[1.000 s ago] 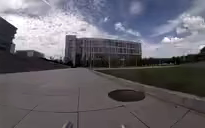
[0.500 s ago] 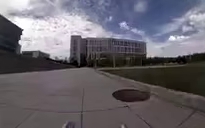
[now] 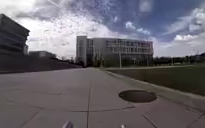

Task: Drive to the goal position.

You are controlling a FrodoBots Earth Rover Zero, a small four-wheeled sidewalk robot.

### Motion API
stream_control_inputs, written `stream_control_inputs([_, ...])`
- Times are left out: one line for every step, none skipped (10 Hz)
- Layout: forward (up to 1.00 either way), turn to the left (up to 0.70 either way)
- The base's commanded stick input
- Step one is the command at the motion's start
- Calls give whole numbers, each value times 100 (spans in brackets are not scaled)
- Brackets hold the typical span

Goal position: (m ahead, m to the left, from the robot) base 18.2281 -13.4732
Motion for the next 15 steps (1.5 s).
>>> stream_control_inputs([4,0])
stream_control_inputs([4,0])
stream_control_inputs([4,0])
stream_control_inputs([4,0])
stream_control_inputs([4,0])
stream_control_inputs([4,0])
stream_control_inputs([4,0])
stream_control_inputs([4,0])
stream_control_inputs([4,0])
stream_control_inputs([4,0])
stream_control_inputs([4,0])
stream_control_inputs([4,0])
stream_control_inputs([4,0])
stream_control_inputs([4,0])
stream_control_inputs([4,0])
